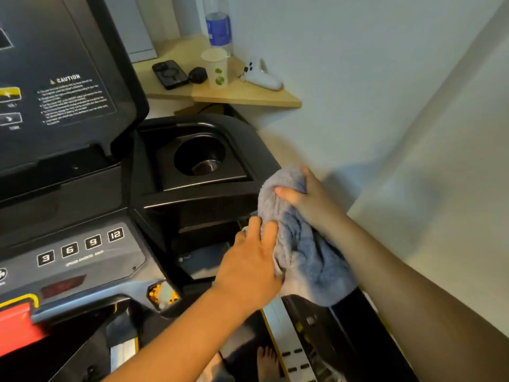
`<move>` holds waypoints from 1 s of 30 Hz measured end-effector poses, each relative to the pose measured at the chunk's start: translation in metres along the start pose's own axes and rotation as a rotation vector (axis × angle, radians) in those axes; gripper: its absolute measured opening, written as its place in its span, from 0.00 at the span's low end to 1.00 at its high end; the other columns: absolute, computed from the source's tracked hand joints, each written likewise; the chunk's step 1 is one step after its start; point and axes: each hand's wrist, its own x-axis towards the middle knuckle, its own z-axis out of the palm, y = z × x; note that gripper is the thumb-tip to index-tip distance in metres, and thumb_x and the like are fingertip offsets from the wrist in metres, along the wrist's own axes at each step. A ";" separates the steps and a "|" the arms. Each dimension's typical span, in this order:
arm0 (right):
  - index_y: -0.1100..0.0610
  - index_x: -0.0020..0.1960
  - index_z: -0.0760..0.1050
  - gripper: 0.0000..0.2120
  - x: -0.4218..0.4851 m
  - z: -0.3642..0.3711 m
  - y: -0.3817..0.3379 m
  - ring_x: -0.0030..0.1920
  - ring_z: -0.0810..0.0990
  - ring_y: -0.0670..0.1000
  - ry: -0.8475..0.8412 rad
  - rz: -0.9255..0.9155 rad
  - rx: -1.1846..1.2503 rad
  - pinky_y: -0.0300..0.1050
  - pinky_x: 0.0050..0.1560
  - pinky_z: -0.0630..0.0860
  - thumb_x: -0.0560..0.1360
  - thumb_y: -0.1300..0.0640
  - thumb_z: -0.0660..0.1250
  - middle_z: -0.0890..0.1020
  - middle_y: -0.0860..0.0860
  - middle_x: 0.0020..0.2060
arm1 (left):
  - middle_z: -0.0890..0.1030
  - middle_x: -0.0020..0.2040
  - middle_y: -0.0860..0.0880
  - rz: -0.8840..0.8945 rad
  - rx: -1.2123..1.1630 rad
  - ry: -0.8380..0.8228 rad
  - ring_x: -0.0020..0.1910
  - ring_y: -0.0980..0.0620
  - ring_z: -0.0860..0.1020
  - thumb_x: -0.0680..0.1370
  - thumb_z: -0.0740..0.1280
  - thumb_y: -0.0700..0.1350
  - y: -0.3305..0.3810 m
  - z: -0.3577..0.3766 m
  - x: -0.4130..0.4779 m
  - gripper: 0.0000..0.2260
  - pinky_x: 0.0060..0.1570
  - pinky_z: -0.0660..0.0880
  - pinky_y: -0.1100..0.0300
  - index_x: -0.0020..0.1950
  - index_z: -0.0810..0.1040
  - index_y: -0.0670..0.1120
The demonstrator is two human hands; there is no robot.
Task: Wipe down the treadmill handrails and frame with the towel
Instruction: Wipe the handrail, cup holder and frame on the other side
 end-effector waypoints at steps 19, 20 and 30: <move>0.52 0.79 0.49 0.38 0.003 0.062 -0.127 0.74 0.60 0.61 -0.008 -0.555 -0.294 0.56 0.75 0.51 0.75 0.47 0.64 0.62 0.61 0.74 | 0.77 0.54 0.43 -0.345 0.397 0.240 0.53 0.36 0.74 0.63 0.77 0.50 -0.106 -0.124 -0.054 0.25 0.49 0.73 0.41 0.59 0.78 0.48; 0.51 0.78 0.51 0.38 0.005 0.067 -0.136 0.71 0.64 0.60 -0.013 -0.599 -0.270 0.55 0.74 0.55 0.74 0.48 0.65 0.66 0.60 0.72 | 0.77 0.55 0.44 -0.378 0.376 0.252 0.56 0.36 0.74 0.65 0.75 0.53 -0.112 -0.126 -0.059 0.25 0.53 0.72 0.39 0.59 0.78 0.49; 0.47 0.74 0.58 0.34 0.011 0.045 -0.101 0.58 0.75 0.56 -0.046 -0.728 -0.207 0.50 0.58 0.73 0.73 0.55 0.69 0.74 0.53 0.60 | 0.82 0.47 0.41 -0.175 0.238 0.271 0.57 0.37 0.77 0.65 0.69 0.45 -0.062 -0.094 -0.039 0.14 0.64 0.69 0.44 0.49 0.78 0.42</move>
